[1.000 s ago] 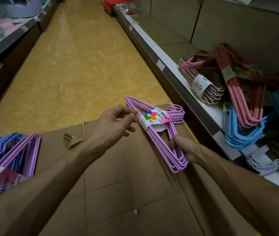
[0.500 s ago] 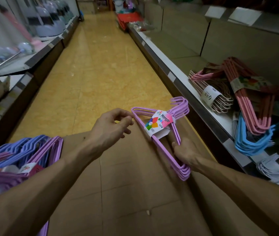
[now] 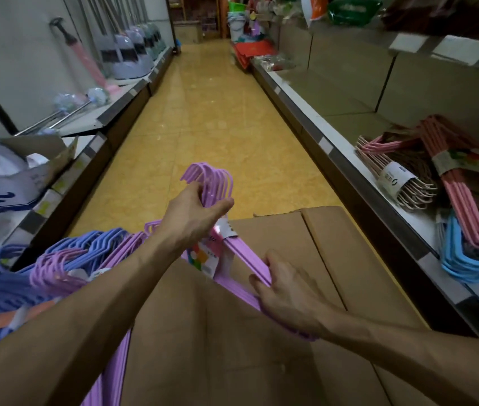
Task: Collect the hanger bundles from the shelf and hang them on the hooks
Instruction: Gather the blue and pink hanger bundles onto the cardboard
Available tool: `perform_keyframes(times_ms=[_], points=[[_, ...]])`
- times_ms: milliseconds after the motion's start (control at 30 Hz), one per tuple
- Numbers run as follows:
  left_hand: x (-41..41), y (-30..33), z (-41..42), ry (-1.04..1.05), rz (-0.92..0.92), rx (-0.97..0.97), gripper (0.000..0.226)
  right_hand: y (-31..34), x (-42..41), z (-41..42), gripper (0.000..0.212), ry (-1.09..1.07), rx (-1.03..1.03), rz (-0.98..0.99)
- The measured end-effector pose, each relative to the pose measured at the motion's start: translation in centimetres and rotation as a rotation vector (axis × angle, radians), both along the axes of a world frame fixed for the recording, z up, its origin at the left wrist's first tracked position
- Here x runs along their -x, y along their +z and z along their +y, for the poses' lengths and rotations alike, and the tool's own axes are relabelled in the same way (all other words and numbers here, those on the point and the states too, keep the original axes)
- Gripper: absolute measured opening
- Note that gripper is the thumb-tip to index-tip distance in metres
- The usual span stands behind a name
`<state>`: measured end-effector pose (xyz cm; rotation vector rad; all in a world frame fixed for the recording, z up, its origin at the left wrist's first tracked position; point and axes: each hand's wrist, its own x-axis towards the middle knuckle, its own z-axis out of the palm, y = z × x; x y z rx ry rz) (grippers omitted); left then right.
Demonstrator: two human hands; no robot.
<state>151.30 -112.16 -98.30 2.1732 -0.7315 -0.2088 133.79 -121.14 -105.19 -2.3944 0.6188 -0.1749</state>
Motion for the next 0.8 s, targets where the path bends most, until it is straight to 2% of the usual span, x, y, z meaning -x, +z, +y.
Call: perform_keyframes(times_ms=[167,300,367,467,533,667,800], points=[[-1.6,0.6,1.9,0.142,-0.052,0.066,0.044,1.1,-0.7,3.7,0.027,0.063,-0.106,-0.024],[-2.3,0.9,3.9,0.178,-0.072,0.090,0.038,2.3,-1.3,5.6,0.036,0.054,-0.276,-0.012],[-3.0,0.9,4.8,0.172,-0.039,0.110,0.034,2.7,-2.1,6.3,0.038,0.034,-0.460,-0.001],[-3.6,1.0,6.1,0.104,0.041,0.171,0.024,3.2,-3.6,7.2,0.037,0.083,-0.998,0.051],[-3.5,1.3,6.7,0.045,0.086,0.215,0.020,3.3,-4.5,7.4,0.037,0.116,-1.274,0.084],[-3.0,2.0,7.4,0.018,0.154,0.322,0.021,4.0,-5.8,8.1,0.022,0.187,-1.453,0.113],[-3.0,2.8,8.2,-0.028,0.182,0.350,0.024,4.1,-6.8,9.1,0.021,0.245,-1.534,0.080]])
